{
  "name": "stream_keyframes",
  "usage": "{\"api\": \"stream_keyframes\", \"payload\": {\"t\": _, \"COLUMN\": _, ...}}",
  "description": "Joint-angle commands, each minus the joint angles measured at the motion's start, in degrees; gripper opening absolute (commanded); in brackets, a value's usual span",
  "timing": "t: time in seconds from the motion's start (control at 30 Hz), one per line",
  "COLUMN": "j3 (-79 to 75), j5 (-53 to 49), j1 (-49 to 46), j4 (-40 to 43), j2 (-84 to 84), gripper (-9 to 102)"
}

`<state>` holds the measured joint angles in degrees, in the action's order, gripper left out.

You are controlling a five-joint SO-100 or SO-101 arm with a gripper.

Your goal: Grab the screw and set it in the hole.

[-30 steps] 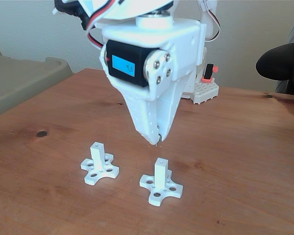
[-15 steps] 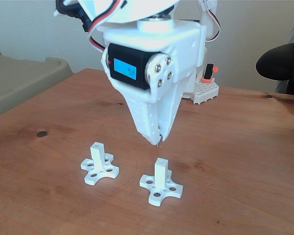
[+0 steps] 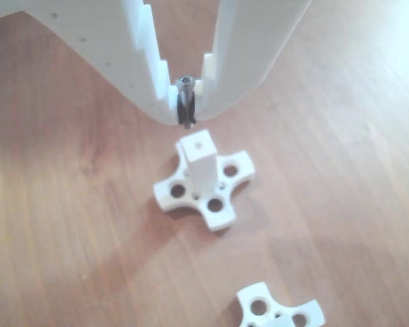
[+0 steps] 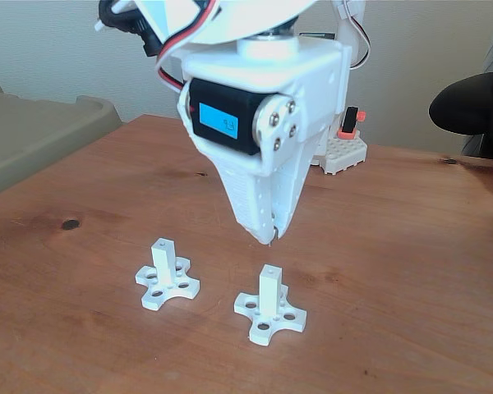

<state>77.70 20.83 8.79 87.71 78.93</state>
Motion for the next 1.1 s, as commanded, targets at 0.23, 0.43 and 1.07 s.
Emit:
{"api": "stream_keyframes", "payload": {"t": 0.23, "j3": 0.18, "j5": 0.70, "j1": 1.05, "j4": -2.02, "j2": 6.15, "gripper": -4}}
{"api": "stream_keyframes", "payload": {"t": 0.43, "j3": 0.35, "j5": 0.70, "j1": 0.97, "j4": -2.20, "j2": 5.36, "gripper": -4}}
{"api": "stream_keyframes", "payload": {"t": 1.07, "j3": 4.75, "j5": 0.97, "j1": 1.05, "j4": -5.89, "j2": 4.57, "gripper": -4}}
